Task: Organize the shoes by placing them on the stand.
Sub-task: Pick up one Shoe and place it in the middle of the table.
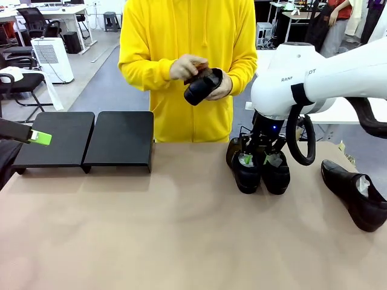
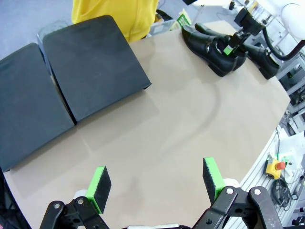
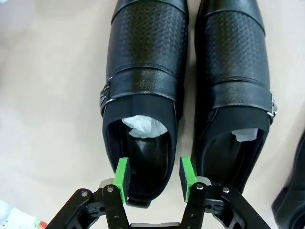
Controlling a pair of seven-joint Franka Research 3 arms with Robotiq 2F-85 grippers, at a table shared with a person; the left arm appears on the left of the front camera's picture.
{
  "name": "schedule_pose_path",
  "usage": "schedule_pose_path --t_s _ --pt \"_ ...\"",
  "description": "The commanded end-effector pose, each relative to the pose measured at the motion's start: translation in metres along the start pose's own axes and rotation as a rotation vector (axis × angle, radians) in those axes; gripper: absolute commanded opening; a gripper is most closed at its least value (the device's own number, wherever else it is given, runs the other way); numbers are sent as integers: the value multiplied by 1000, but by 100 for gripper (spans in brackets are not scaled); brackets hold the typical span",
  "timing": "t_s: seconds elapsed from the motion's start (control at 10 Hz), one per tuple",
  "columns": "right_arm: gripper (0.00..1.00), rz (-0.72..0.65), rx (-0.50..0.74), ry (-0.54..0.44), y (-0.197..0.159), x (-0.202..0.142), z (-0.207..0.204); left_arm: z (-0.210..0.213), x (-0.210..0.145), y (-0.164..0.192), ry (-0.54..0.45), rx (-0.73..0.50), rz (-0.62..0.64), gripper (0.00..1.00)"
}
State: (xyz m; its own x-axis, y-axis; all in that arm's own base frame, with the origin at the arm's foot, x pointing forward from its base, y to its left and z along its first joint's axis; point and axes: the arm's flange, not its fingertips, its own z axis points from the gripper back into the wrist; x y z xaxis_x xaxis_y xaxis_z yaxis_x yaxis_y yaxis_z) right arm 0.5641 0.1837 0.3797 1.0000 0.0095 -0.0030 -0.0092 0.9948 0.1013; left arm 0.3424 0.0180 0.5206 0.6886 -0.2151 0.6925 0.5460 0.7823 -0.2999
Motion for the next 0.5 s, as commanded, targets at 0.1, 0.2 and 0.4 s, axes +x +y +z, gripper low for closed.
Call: schedule_pose_path --t_s 0.1,0.2,0.4 --pt "57 -69 7 -10 8 13 -9 1 0 1 -10 -17 -11 100" --pt "57 -75 -9 -1 9 15 -15 1 0 1 -10 -17 -11 100" --pt "57 -82 -34 5 8 19 -23 1 0 1 -10 -17 -11 100"
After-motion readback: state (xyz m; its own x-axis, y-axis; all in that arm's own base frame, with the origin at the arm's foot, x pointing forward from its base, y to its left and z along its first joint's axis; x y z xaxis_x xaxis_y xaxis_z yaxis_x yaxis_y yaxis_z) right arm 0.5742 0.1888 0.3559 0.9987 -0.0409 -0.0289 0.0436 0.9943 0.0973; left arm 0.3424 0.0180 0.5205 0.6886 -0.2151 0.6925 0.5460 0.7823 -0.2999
